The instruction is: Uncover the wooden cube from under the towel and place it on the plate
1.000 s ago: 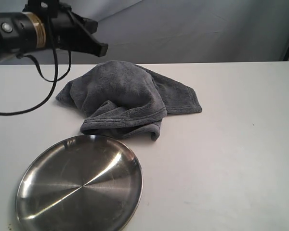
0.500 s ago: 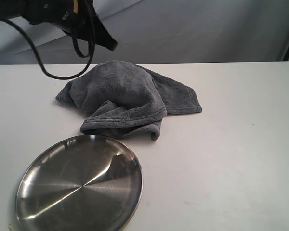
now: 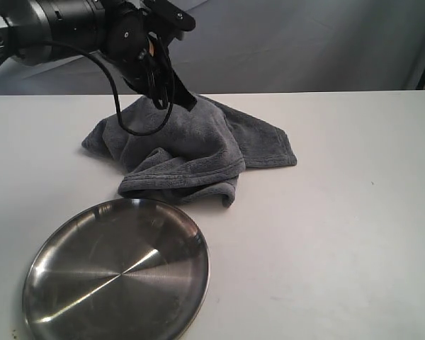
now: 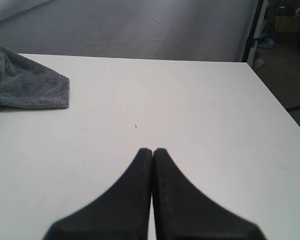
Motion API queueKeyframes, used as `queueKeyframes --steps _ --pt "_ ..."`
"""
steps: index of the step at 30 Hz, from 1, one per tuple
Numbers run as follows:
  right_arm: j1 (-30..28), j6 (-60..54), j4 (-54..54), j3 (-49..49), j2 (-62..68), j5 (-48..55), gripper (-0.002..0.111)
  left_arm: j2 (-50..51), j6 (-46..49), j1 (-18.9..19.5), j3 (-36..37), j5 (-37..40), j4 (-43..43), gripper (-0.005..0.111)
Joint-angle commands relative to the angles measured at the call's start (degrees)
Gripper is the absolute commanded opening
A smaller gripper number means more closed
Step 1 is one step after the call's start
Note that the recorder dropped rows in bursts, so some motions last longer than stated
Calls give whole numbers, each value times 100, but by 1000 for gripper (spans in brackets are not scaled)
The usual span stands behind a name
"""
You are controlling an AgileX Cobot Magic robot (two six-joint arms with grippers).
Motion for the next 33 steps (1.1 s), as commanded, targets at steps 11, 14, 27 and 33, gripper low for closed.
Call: queueKeyframes --steps 11,14,27,33 --pt "-44 6 29 20 -19 -9 0 -6 -4 -46 -73 -2563 -177 0" --pt "-44 6 29 20 -19 -9 0 -6 -4 -46 -73 -3314 -177 0" --pt "-44 19 29 20 -19 -9 0 -6 0 1090 -73 -3130 -513 0" --pt "-44 9 29 20 -19 -9 0 -6 339 1148 -73 -418 -1 0"
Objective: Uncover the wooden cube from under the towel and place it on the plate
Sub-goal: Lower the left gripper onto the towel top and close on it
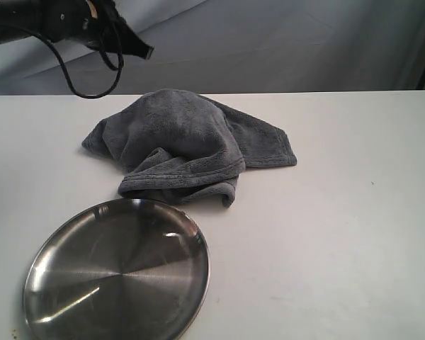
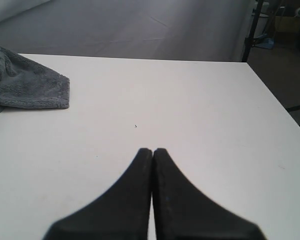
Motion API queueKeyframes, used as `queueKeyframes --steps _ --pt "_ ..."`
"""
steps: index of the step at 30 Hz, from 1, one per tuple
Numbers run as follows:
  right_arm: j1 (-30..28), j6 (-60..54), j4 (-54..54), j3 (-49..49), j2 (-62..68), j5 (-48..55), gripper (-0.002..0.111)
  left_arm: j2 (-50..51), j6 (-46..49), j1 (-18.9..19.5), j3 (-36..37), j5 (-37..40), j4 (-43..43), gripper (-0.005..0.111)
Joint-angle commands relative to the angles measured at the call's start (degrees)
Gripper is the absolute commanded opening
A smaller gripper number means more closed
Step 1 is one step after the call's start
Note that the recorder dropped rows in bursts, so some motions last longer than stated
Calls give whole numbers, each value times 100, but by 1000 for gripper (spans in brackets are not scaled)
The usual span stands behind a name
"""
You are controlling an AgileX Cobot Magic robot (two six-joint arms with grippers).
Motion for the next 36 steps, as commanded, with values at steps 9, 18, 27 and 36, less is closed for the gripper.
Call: queueKeyframes --steps 9,18,27,36 --pt "-44 9 29 20 -19 -9 0 -2 2964 -218 -16 2608 -2479 0" --pt "-44 9 29 20 -19 -9 0 438 4952 -691 -16 1691 -5413 0" --pt "-44 9 29 20 -19 -9 0 585 4770 -657 -16 124 -5441 0" --pt "-44 9 29 20 -19 -9 0 585 4443 140 -16 528 -5441 19"
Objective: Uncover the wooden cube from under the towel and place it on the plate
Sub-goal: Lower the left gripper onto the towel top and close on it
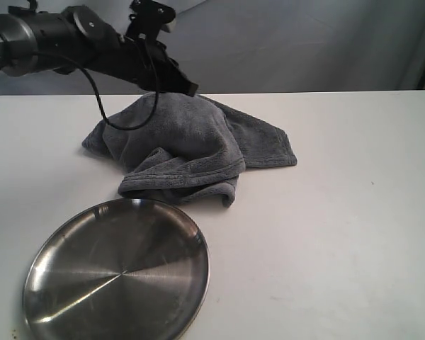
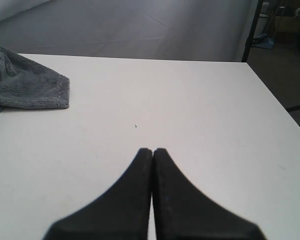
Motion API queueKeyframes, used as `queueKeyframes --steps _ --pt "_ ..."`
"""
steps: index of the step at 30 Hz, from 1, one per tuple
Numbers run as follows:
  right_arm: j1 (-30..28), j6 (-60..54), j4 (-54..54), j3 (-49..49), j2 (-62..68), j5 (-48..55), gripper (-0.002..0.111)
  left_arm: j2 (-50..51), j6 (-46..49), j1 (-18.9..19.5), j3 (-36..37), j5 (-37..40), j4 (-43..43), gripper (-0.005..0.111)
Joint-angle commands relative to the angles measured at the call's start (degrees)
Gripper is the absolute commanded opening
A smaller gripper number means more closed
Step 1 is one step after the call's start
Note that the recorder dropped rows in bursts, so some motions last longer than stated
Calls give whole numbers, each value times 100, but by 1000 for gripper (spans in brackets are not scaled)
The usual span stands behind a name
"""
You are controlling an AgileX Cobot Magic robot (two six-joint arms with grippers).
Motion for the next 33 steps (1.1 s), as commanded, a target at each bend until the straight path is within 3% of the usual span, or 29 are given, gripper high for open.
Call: queueKeyframes --steps 1,6,9,18,26,29,33 --pt "-44 9 29 20 -19 -9 0 -5 -222 443 -7 366 -37 24" --pt "-44 9 29 20 -19 -9 0 -5 -42 706 -7 1008 152 69" --pt "-44 9 29 20 -19 -9 0 -5 -32 759 -7 1290 461 81" --pt "-44 9 29 20 -19 -9 0 85 -179 759 -7 1450 651 80" --pt "-44 9 29 20 -19 -9 0 653 -133 759 -7 1274 45 78" --pt "-44 9 29 20 -19 -9 0 712 -133 759 -7 1209 72 66" --pt "-44 18 29 20 -19 -9 0 712 -133 759 -7 1260 114 38"
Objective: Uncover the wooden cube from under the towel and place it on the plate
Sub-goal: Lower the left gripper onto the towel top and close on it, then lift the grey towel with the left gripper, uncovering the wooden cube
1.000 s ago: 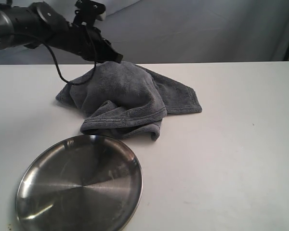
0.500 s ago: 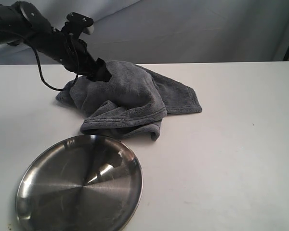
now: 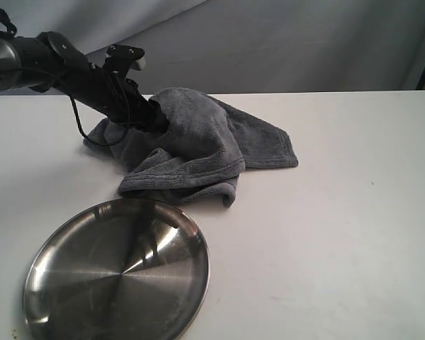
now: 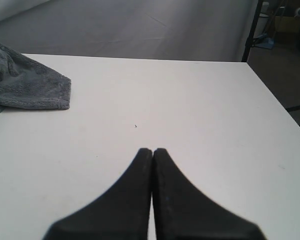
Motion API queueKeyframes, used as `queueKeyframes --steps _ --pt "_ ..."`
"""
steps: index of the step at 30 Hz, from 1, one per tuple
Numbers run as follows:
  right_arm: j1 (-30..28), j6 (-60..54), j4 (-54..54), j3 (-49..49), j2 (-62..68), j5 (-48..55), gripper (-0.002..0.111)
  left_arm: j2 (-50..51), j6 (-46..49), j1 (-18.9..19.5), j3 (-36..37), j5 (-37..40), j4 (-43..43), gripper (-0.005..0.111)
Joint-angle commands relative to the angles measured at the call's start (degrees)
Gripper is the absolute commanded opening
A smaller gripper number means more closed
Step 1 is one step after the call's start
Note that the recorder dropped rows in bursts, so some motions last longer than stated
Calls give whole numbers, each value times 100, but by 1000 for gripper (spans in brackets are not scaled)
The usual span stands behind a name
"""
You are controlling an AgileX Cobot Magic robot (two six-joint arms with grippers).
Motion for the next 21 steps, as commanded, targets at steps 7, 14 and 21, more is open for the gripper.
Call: queueKeyframes --steps 7,14,21 --pt "-44 18 29 20 -19 -9 0 108 -12 -1 -3 91 222 0" --pt "-44 4 29 20 -19 -9 0 -112 -12 -1 -3 540 302 0" --pt "-44 4 29 20 -19 -9 0 -626 -45 -1 -3 749 302 0"
